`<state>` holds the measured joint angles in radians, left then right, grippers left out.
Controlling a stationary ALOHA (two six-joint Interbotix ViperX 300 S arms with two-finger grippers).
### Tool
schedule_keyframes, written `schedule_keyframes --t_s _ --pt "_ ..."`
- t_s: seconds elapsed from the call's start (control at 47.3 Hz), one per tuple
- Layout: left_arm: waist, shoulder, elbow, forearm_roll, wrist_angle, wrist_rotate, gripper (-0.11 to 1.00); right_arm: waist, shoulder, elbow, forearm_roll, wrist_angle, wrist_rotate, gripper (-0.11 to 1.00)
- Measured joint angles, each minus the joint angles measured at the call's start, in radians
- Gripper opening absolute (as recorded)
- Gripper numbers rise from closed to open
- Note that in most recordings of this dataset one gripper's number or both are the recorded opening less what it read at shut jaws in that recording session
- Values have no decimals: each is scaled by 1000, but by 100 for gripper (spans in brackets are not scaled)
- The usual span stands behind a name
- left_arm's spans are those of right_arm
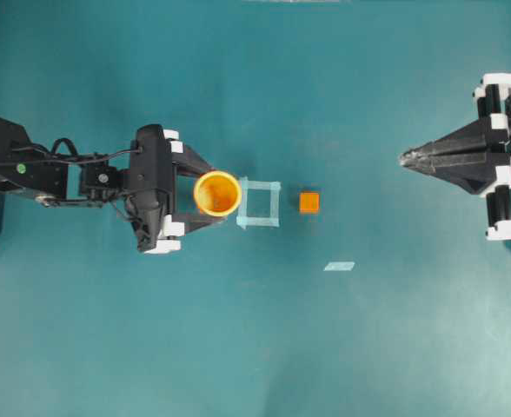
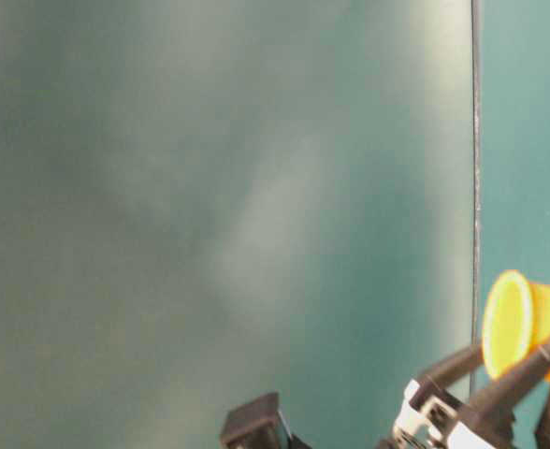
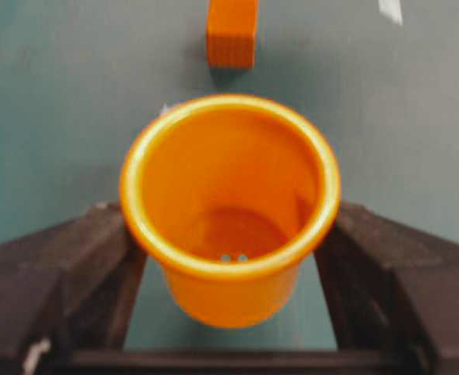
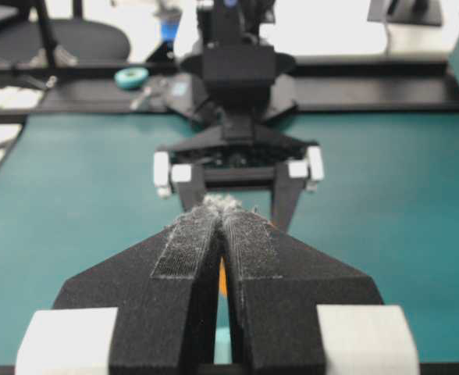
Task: Move the cup to the right with left arm.
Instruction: 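Lift the orange cup with the left gripper and carry it rightward, then carry the cup further right toward the right gripper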
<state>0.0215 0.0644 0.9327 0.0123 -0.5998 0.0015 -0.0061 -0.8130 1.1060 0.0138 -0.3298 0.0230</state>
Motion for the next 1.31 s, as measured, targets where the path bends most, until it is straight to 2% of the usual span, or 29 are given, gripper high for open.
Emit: schedule_keyframes --t_s 0.232,0.824,1.31 --pt "2 17 -91 0 29 0 66 0 0 0 -2 0 -3 -1" --pt "2 160 -348 5 84 11 66 2 -18 0 -2 0 -5 -1" --pt "-5 334 -649 9 184 15 66 0 -40 -2 -2 9 0 -1"
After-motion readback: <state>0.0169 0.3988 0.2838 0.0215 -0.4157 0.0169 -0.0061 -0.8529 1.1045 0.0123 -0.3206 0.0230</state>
